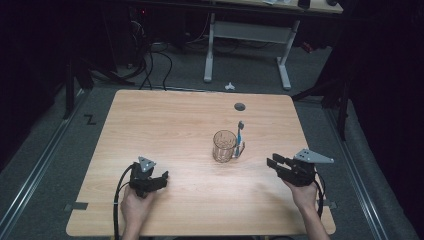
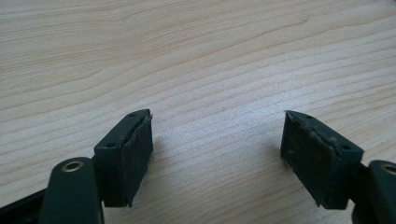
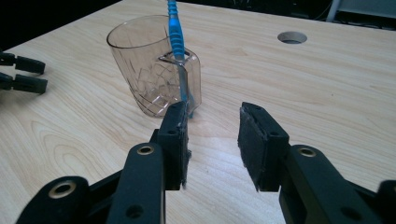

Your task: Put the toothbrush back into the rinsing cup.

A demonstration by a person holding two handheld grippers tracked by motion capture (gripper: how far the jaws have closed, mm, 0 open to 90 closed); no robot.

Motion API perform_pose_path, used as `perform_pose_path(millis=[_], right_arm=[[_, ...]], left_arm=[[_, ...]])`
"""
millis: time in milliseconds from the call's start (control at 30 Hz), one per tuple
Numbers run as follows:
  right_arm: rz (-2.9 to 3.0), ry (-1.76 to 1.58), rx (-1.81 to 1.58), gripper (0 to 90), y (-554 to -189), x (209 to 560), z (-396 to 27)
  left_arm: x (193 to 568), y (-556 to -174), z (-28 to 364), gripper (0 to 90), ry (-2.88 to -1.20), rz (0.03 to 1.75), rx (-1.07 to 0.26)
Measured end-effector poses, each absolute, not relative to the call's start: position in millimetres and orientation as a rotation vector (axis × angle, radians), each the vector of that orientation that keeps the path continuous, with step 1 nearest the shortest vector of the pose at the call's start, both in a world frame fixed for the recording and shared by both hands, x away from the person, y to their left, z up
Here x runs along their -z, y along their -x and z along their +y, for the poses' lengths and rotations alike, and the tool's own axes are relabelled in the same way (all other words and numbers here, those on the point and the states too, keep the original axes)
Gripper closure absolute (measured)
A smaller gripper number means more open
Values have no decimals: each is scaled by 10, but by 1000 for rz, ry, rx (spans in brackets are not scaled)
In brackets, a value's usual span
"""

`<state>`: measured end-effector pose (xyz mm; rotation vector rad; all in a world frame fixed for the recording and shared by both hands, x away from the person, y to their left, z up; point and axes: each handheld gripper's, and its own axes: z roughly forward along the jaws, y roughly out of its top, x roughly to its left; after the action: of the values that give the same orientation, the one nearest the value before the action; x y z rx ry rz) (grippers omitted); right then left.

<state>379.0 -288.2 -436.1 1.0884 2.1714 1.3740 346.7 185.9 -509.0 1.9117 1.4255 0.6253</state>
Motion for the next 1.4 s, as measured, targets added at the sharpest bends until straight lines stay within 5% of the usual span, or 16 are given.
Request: perform_pose_path(millis=[1400], right_arm=[[2219, -1217, -1215, 640, -4025, 4657, -2880]], left_arm=[[5090, -3467, 1859, 257, -1912, 1425, -626]])
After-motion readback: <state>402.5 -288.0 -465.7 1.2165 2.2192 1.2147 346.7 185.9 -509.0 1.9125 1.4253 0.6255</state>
